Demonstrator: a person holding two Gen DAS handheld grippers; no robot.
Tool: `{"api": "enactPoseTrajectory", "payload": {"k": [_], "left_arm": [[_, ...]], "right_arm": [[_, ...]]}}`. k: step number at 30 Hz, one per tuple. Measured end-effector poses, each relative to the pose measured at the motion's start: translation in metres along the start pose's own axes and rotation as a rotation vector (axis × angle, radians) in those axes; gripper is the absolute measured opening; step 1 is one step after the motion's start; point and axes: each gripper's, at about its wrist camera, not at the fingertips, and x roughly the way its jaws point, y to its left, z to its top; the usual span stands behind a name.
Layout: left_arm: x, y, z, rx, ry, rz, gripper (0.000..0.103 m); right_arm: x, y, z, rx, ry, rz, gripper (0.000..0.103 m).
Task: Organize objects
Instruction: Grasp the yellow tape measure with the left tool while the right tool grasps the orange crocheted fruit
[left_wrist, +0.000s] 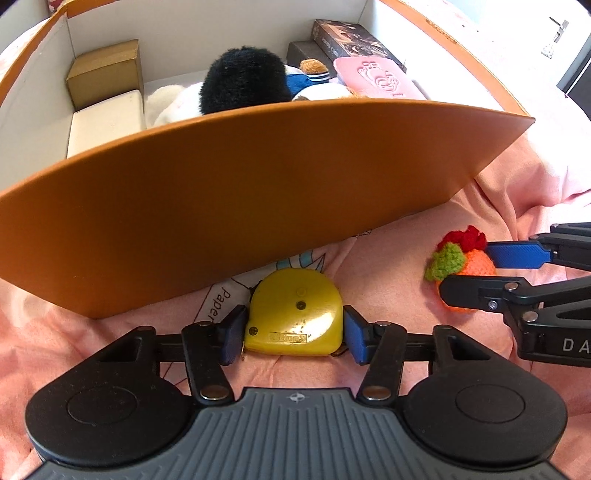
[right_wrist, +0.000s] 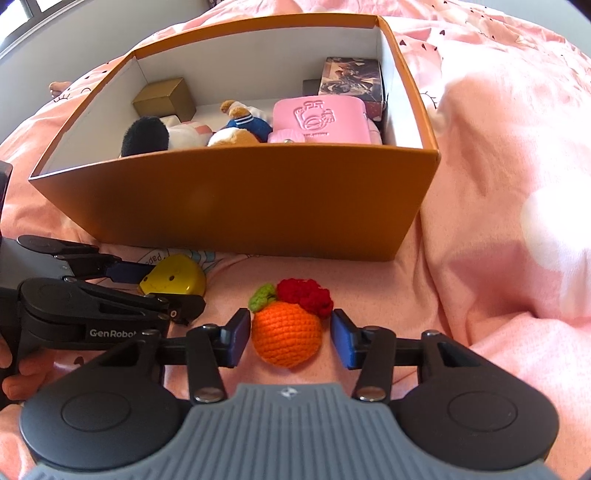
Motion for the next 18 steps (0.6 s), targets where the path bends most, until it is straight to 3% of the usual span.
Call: {"api": "enactPoseTrajectory", "payload": {"k": [4, 8, 18], "left_arm": [[0.001, -0.003, -0.001, 0.010, 0.000, 0.008, 0.062], [-0.001, -0.005, -0.002, 0.013, -0.005, 0.013, 0.061], [-0.032, -0.013, -0.013, -0.004, -0.073, 0.016, 0.061]], "right_arm": [[0.005, 0.000, 0.000, 0.003, 0.008, 0.001, 0.051], [0.011, -0.002, -0.001, 0.011, 0.036, 0.007, 0.044], [-0.003, 0.002, -0.002, 0.001, 0.000, 0.001, 0.043]]}}
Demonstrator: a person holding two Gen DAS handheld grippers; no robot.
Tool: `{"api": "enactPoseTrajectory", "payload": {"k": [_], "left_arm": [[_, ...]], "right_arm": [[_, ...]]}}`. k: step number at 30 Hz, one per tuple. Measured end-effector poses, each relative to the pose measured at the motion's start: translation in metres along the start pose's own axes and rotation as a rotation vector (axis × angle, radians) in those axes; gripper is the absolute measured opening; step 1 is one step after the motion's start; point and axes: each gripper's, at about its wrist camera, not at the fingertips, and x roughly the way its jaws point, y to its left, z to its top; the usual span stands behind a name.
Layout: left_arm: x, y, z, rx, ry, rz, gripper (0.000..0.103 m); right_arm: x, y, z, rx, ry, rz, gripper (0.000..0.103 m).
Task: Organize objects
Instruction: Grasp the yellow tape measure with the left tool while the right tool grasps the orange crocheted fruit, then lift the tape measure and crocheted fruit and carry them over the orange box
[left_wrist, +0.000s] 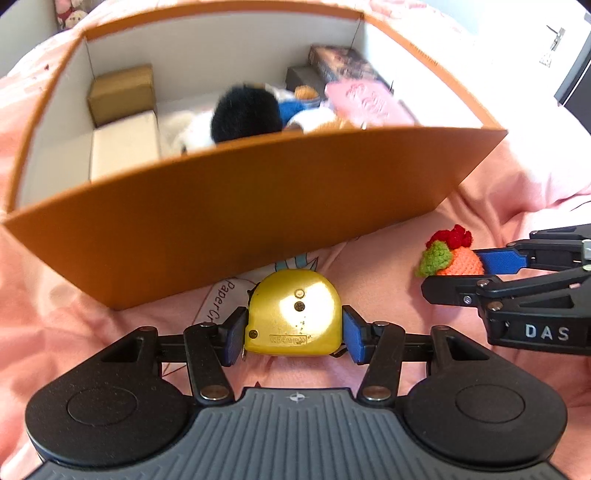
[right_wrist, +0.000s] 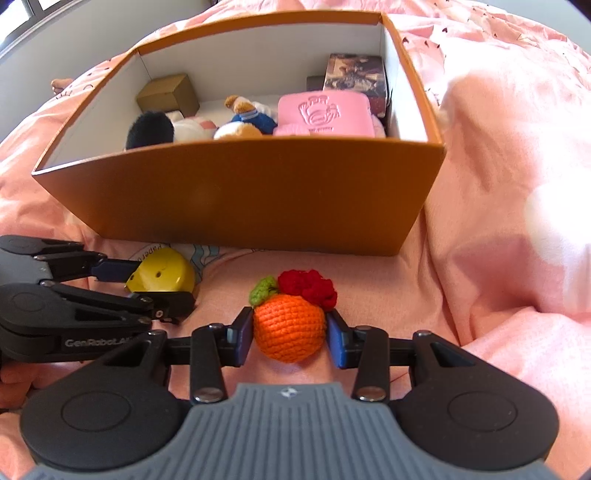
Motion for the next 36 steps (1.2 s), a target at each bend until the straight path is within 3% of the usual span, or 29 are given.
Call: {"api": "enactPoseTrajectory", "payload": {"k": [9, 16, 27, 36], "left_arm": [[-0.054, -0.007, 0.007, 0.029, -0.120, -0.036, 0.061], [-0.079, -0.017, 0.024, -0.022, -0.207, -0.099, 0.061], [-0.108, -0.001, 0.064, -0.034, -0.332, -0.050, 0.061], [-0.071, 0.021, 0.105, -0.026, -0.347, 0.045, 0.061]], "right_arm": [[-0.043, 0.006, 0.006, -0.022, -0.098, -0.005, 0.043], [-0.084, 0.005, 0.022, -0.030, -0.192, 0.034, 0.043], [-0.111, 0.015, 0.072, -0.109, -0.309, 0.071, 0.043], [-0.083, 0.006, 0.124, -0.048, -0.301, 0.140, 0.043]]}}
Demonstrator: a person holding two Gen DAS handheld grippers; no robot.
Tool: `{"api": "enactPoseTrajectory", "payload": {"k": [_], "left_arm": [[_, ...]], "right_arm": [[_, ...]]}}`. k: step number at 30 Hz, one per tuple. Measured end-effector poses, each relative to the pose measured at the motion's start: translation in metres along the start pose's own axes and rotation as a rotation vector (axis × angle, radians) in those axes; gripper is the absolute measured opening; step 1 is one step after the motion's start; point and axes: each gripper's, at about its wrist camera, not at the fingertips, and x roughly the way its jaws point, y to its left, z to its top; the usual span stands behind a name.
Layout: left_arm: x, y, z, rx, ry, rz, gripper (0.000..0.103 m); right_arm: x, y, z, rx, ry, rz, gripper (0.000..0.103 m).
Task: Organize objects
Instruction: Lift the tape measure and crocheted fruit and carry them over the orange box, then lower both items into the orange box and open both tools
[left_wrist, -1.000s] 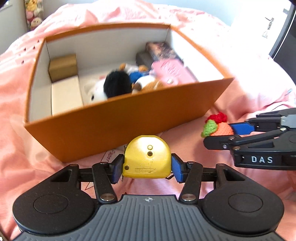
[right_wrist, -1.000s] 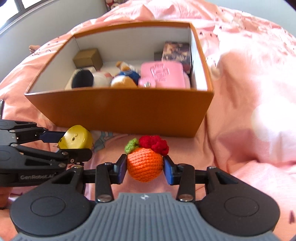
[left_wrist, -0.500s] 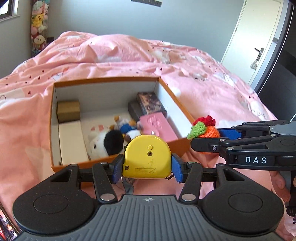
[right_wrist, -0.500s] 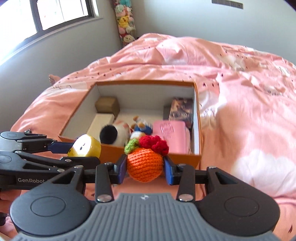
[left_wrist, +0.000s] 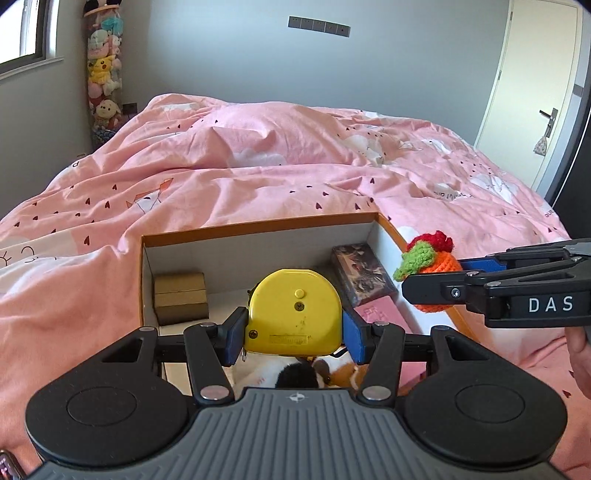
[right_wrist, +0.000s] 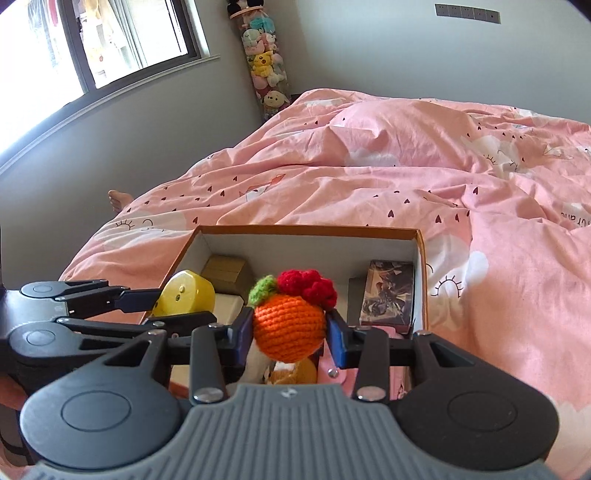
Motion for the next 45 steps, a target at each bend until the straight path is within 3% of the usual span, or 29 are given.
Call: {"api": "enactPoseTrajectory", "payload": {"k": [10, 17, 23, 29, 36, 45], "left_arm": [[0.063, 0.003, -0.004, 0.086, 0.064, 0.166, 0.061], [0.088, 0.010, -0.006, 0.078, 0.130, 0.159, 0.061], [0.105, 0.014, -0.001, 0.075, 0.254, 0.116, 0.061], [0.116, 0.018, 0.005, 0.097, 0.297, 0.116, 0.061], [0.130, 0.041, 0.012, 0.000, 0.325, 0.012, 0.061], [0.142, 0.046, 0.022, -0.029, 0.308, 0.022, 0.061]], "right_arm": [[0.080, -0.011, 0.018, 0.067, 0.081, 0.003, 0.043], [0.126, -0.016, 0.017, 0.086, 0.159, 0.001, 0.043], [0.152, -0.020, 0.017, 0.089, 0.217, -0.003, 0.043], [0.167, -0.021, 0.017, 0.087, 0.263, -0.014, 0.043], [0.179, -0.030, 0.021, 0.159, 0.286, -0.005, 0.044], [0.183, -0.038, 0.029, 0.217, 0.251, -0.005, 0.044]]}}
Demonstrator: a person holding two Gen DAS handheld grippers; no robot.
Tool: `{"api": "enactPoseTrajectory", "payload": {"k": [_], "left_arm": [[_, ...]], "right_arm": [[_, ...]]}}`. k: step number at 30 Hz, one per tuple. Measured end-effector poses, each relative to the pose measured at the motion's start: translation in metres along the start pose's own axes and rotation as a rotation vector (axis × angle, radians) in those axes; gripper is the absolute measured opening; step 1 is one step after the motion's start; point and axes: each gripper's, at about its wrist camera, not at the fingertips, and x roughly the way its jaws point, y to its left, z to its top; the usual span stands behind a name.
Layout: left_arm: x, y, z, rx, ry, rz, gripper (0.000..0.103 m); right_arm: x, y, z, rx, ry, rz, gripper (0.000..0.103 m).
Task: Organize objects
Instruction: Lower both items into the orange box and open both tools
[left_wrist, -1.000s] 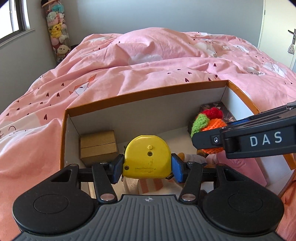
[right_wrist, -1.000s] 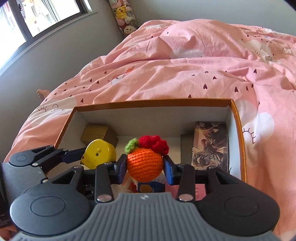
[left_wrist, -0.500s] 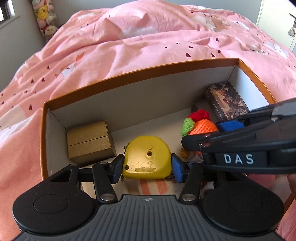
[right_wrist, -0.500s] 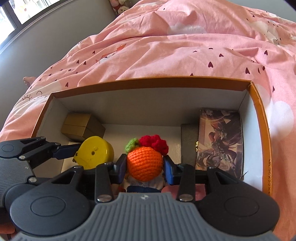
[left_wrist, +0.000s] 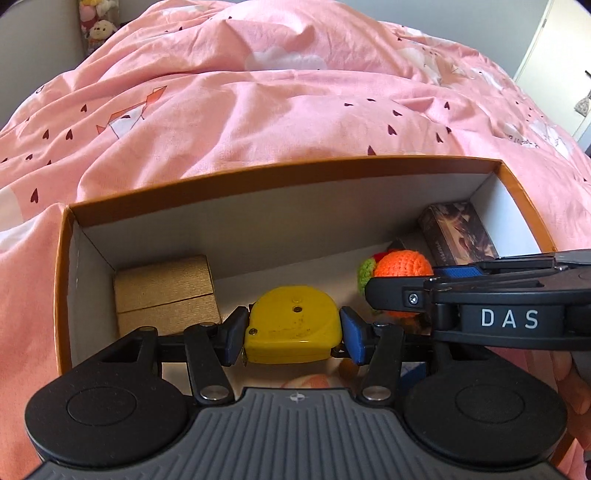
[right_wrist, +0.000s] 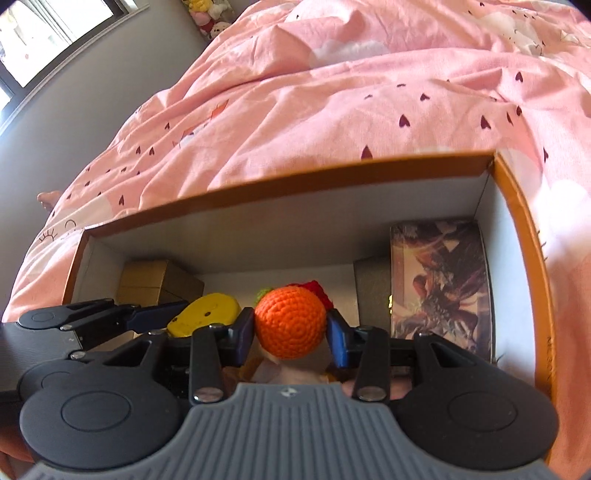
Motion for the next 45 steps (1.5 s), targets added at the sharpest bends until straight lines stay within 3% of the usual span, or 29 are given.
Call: {"api": "enactPoseTrajectory", "payload": {"k": [3, 6, 13, 15, 23, 34, 43, 45], "left_arm": [[0.012, -0.006, 0.002, 0.032, 0.059, 0.031, 0.061], [0.020, -0.005, 0.000, 0.019, 0.100, 0.009, 0.061], [0.018, -0.003, -0.002, -0.012, 0.093, 0.012, 0.063], [0.013, -0.001, -0.004, -0.028, 0.067, 0.013, 0.063], [-0.022, -0.009, -0.011, -0.036, -0.040, 0.070, 0.064], [-0.107, -0.035, -0.033, -0.022, -0.205, 0.213, 0.070], [-0.179, -0.056, -0.070, 0.021, -0.353, 0.202, 0.078], [-0.190, -0.060, -0.081, 0.024, -0.385, 0.200, 0.083]], "right_arm": [[0.008, 0.000, 0.005, -0.004, 0.026, -0.011, 0.045], [0.014, -0.001, 0.002, -0.004, 0.048, -0.004, 0.045], [0.011, -0.004, -0.003, 0.011, 0.049, -0.009, 0.047], [0.004, -0.002, -0.003, 0.006, 0.031, -0.013, 0.053], [-0.029, 0.007, -0.008, -0.020, -0.038, -0.018, 0.056], [-0.108, 0.035, -0.038, -0.166, -0.239, -0.054, 0.073], [-0.183, 0.059, -0.082, -0.232, -0.413, -0.050, 0.082], [-0.196, 0.063, -0.095, -0.245, -0.450, -0.055, 0.083]]}}
